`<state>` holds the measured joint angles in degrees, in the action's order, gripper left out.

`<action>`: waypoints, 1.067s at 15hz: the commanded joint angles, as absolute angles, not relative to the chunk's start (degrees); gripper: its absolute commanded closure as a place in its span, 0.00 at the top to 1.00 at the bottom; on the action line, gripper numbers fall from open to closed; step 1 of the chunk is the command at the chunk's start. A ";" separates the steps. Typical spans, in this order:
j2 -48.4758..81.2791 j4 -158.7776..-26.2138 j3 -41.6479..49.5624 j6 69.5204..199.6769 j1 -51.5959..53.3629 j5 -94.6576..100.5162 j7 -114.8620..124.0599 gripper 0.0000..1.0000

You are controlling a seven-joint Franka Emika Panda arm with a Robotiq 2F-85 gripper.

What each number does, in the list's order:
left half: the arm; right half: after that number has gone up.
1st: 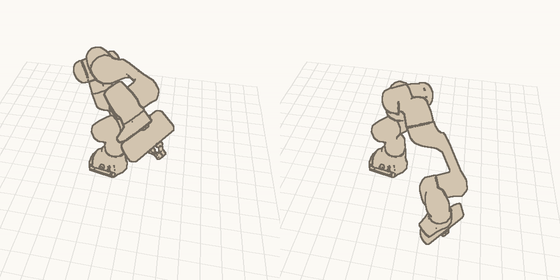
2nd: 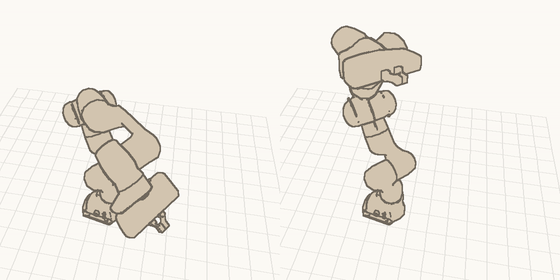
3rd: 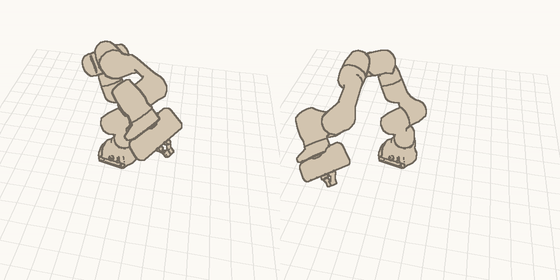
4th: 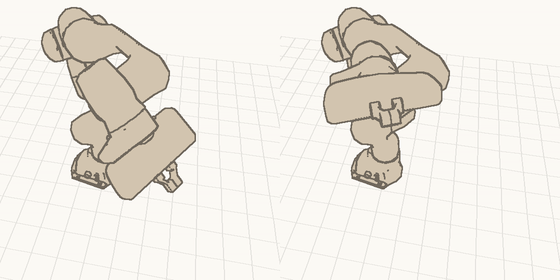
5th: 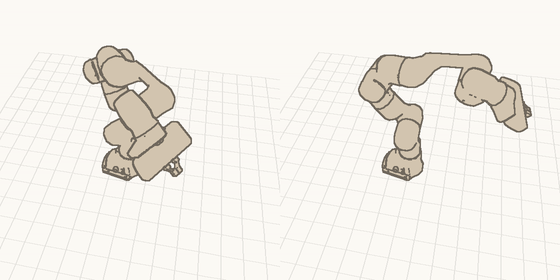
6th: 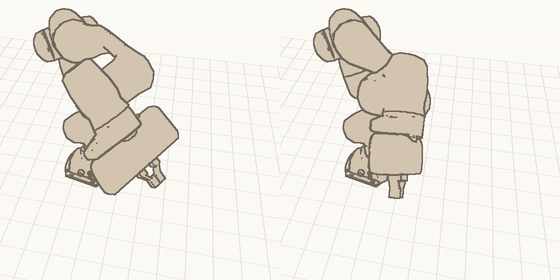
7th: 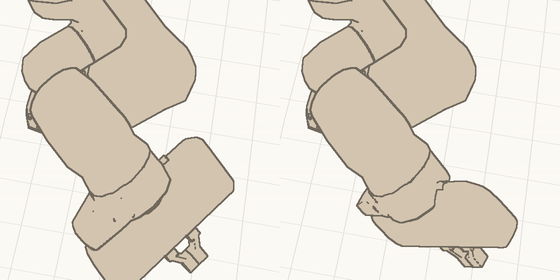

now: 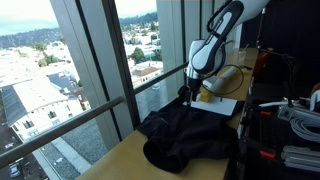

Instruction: Close the zip of the jersey

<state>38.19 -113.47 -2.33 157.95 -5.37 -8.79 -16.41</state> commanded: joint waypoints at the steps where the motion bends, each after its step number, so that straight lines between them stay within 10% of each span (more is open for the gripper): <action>1: 39.37 -112.34 -3.02 158.74 -4.96 -6.78 -12.65 1.00; 16: 35.70 -120.73 -1.28 161.15 -3.50 -6.12 -8.55 1.00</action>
